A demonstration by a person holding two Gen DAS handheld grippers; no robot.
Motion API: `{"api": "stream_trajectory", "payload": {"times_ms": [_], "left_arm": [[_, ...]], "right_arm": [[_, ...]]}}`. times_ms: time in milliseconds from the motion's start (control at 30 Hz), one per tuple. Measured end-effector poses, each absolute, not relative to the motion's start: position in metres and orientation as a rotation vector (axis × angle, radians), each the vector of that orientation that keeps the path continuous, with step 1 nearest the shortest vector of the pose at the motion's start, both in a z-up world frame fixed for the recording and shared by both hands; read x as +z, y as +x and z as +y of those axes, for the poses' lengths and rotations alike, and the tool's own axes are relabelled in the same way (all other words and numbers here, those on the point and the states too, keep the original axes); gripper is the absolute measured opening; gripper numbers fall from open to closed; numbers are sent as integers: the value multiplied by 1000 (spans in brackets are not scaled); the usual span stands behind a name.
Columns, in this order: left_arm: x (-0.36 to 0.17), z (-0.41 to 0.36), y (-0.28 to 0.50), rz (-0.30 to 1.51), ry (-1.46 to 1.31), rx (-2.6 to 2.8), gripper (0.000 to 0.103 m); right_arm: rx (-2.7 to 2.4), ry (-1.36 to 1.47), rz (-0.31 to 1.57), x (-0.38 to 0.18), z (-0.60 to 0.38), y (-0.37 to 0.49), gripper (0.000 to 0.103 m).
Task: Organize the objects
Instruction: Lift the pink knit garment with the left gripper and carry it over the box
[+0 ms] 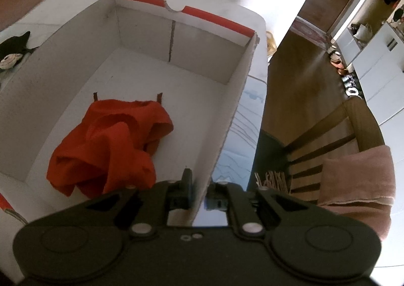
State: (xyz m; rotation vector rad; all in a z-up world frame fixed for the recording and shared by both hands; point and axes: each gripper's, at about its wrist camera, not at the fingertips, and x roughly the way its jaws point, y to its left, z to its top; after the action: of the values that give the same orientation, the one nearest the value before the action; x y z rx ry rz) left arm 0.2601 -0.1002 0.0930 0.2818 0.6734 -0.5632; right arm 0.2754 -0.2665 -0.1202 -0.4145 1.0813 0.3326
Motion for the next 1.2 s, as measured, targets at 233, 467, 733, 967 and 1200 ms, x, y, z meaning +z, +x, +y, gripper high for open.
{"api": "stream_trajectory", "payload": {"times_ms": [233, 467, 733, 967, 1200], "left_arm": [[50, -146, 285, 749, 308, -607, 15], [-2, -170, 308, 815, 327, -593, 15], [-50, -185, 323, 884, 344, -562, 15], [-87, -192, 327, 948, 378, -557, 15], [-125, -195, 326, 1047, 430, -546, 15]], "right_arm": [[339, -424, 1080, -120, -266, 275, 8], [346, -417, 1083, -120, -269, 276, 8], [346, -421, 1087, -120, -270, 279, 8], [345, -423, 1088, -121, -268, 279, 8], [345, -423, 1088, -121, -268, 279, 8]]}}
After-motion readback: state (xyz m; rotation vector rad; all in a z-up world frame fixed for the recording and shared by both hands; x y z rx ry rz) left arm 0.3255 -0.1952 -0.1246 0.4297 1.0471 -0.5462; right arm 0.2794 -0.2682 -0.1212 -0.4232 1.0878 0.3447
